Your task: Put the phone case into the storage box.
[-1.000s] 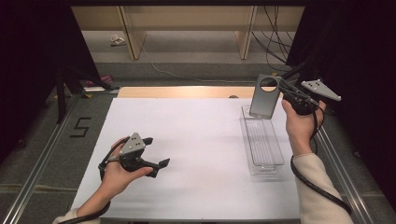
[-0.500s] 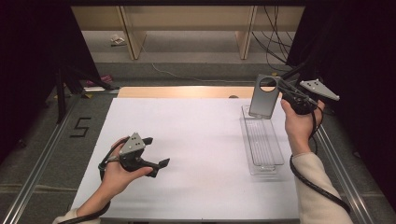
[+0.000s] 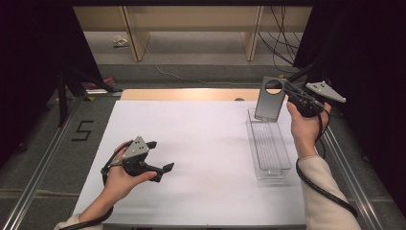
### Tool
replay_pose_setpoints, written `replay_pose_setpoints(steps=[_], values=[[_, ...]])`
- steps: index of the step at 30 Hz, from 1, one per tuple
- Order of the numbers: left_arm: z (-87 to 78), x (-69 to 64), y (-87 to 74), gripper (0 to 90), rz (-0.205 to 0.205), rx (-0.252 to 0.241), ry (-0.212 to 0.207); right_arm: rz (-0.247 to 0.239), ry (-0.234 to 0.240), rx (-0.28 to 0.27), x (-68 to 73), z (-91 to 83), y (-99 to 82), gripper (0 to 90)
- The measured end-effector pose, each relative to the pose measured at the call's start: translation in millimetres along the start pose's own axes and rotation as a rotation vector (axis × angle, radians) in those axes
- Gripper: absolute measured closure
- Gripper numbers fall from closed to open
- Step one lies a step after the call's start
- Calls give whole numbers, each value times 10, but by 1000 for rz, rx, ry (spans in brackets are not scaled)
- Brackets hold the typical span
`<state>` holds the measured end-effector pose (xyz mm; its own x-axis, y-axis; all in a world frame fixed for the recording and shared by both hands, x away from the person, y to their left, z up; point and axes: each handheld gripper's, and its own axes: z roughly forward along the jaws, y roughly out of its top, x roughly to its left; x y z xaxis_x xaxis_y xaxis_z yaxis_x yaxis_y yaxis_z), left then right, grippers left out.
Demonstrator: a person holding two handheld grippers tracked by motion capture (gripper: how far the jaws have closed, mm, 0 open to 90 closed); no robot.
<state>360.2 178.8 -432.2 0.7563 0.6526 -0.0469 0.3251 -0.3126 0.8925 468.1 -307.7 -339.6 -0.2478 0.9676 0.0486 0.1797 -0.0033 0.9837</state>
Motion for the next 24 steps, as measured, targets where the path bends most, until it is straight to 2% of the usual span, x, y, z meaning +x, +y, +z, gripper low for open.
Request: replay_pose_setpoints(steps=[24], values=[[1,2,-3,4,0,1,0,3,-1,-1,7,61,-7,852]])
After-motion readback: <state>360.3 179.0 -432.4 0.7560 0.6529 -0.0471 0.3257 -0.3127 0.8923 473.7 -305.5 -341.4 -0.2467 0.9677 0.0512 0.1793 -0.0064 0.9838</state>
